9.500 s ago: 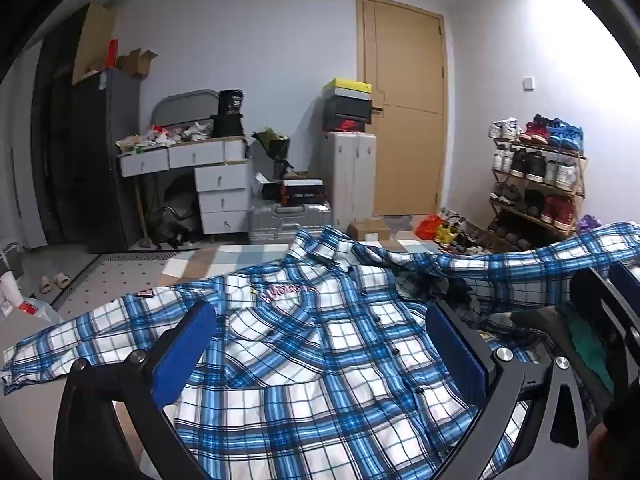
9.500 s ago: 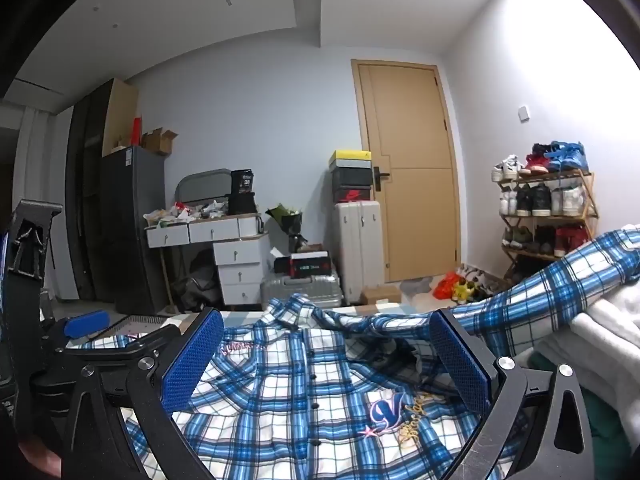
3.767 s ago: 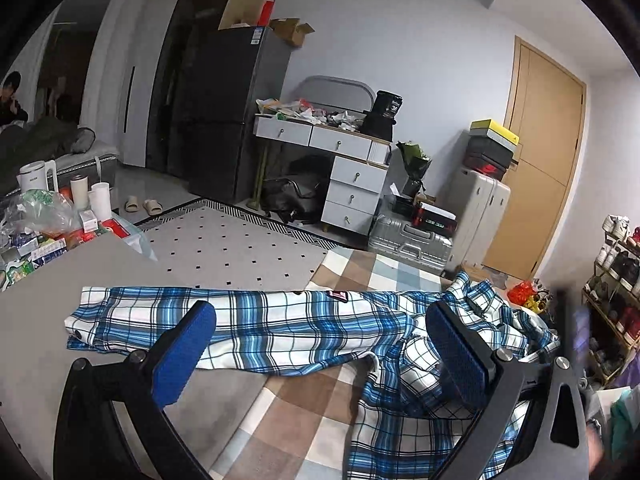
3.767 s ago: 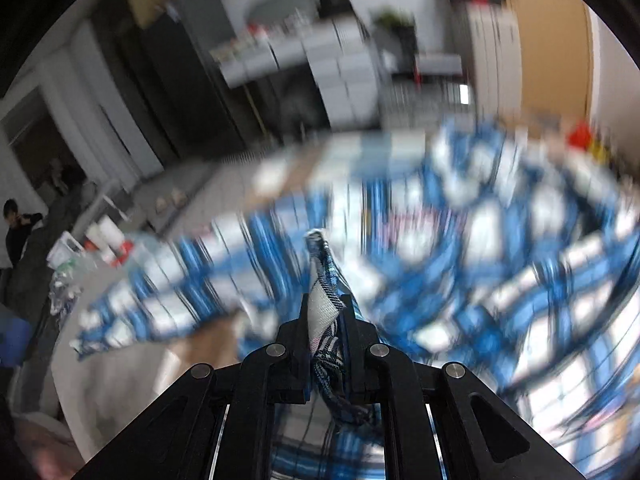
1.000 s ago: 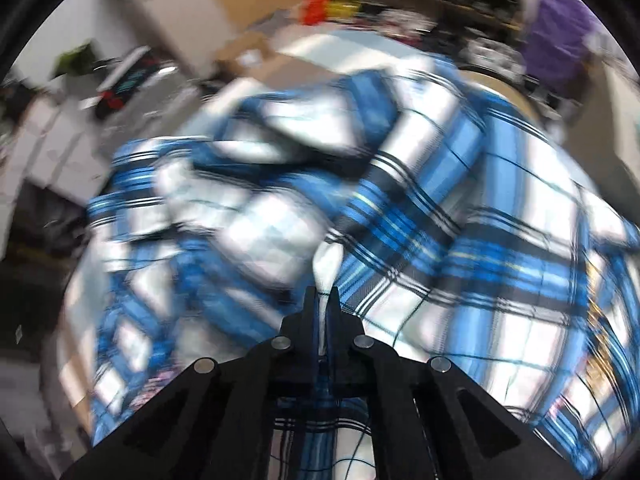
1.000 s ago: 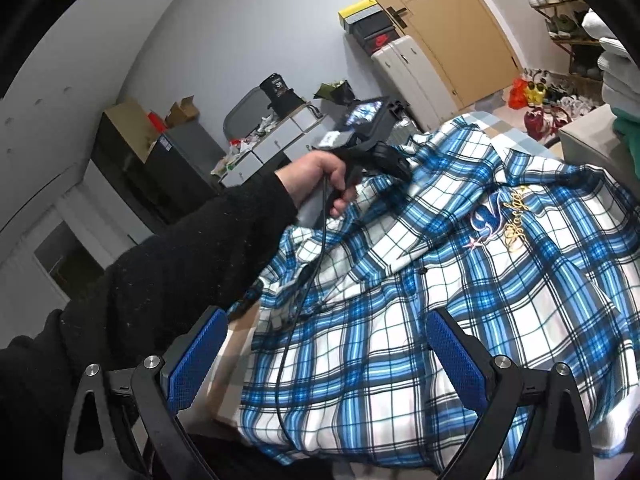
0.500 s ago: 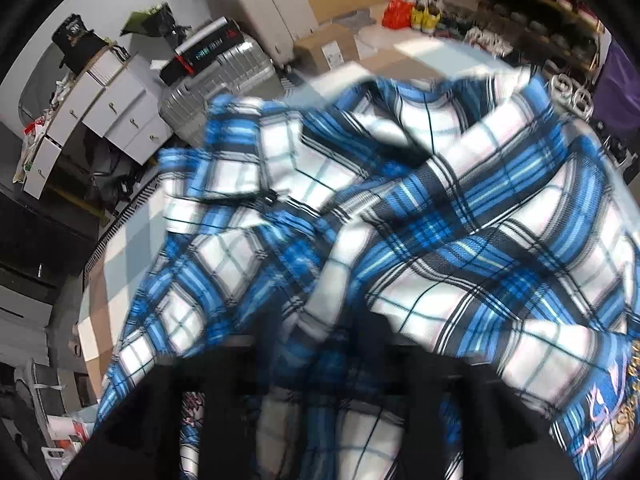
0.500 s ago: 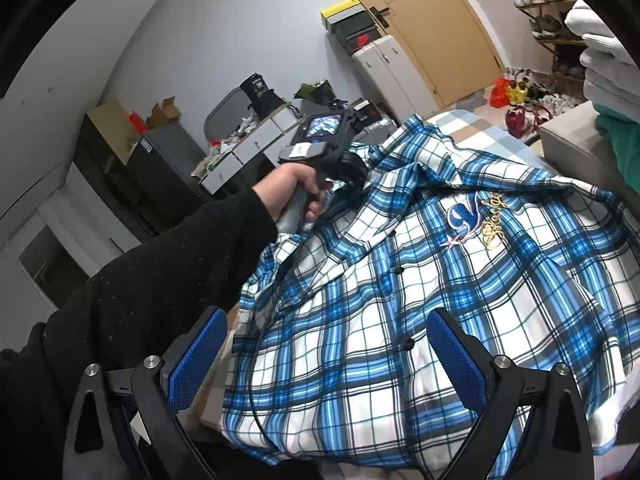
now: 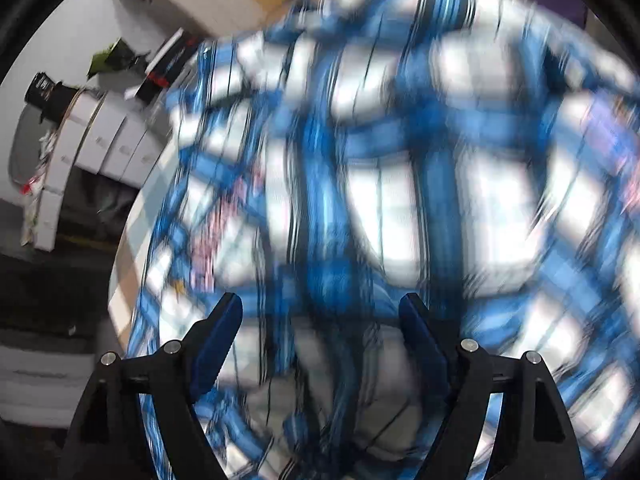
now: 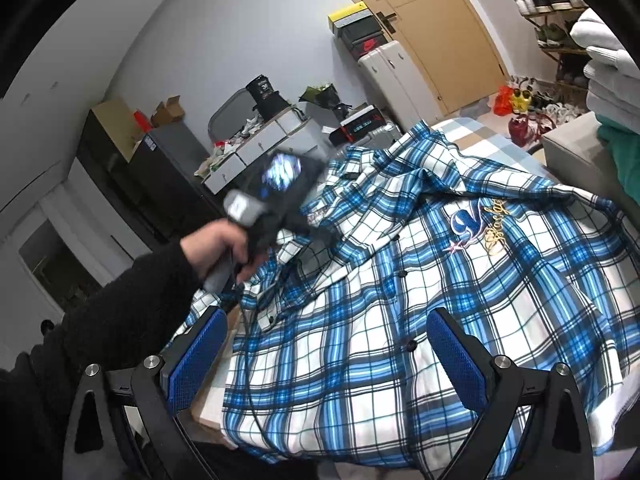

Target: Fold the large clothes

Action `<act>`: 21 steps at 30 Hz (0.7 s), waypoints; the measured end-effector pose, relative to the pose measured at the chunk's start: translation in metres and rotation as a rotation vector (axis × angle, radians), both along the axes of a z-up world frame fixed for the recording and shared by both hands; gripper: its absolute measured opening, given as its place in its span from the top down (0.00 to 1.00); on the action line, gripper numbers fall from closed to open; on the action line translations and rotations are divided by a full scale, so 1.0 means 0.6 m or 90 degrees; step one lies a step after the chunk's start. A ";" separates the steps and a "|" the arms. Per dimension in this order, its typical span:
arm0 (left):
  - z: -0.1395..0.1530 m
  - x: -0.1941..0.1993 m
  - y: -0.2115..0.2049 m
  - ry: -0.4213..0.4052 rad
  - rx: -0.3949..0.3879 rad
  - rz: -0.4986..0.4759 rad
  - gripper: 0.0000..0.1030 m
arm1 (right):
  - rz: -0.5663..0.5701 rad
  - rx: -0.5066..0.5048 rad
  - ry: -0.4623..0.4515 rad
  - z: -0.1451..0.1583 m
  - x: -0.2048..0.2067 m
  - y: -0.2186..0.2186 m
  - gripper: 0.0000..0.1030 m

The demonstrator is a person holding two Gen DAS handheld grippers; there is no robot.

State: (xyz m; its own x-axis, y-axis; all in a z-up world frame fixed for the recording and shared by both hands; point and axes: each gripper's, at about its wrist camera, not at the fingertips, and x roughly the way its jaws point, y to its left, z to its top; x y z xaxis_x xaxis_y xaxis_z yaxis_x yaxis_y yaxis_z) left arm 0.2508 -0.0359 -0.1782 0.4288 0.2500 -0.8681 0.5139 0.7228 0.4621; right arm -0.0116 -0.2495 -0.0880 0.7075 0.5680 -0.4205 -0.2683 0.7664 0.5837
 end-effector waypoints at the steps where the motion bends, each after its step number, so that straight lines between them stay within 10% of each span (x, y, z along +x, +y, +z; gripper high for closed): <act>1: 0.000 0.002 0.012 -0.009 -0.025 0.015 0.22 | -0.001 -0.003 -0.001 0.000 0.000 0.001 0.01; 6: 0.004 0.029 0.049 -0.028 -0.001 0.074 0.22 | -0.012 -0.024 0.000 -0.002 0.001 0.005 0.01; 9: 0.019 0.045 0.066 -0.131 0.091 0.124 0.22 | -0.021 -0.032 0.008 -0.007 0.005 0.002 0.01; 12: 0.066 0.029 0.080 -0.221 0.072 0.160 0.22 | -0.029 -0.038 0.012 -0.009 0.008 -0.001 0.01; 21: 0.144 -0.112 0.206 -0.265 -0.224 0.343 0.22 | 0.011 -0.146 -0.066 0.091 0.102 0.031 0.00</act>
State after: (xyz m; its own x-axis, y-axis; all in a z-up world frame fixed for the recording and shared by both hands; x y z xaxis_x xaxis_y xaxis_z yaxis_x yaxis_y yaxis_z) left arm 0.1837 0.0877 -0.0918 0.6356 0.2563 -0.7282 -0.1170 0.9644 0.2373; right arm 0.0498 -0.2312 -0.0332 0.7445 0.4789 -0.4651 -0.3325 0.8701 0.3637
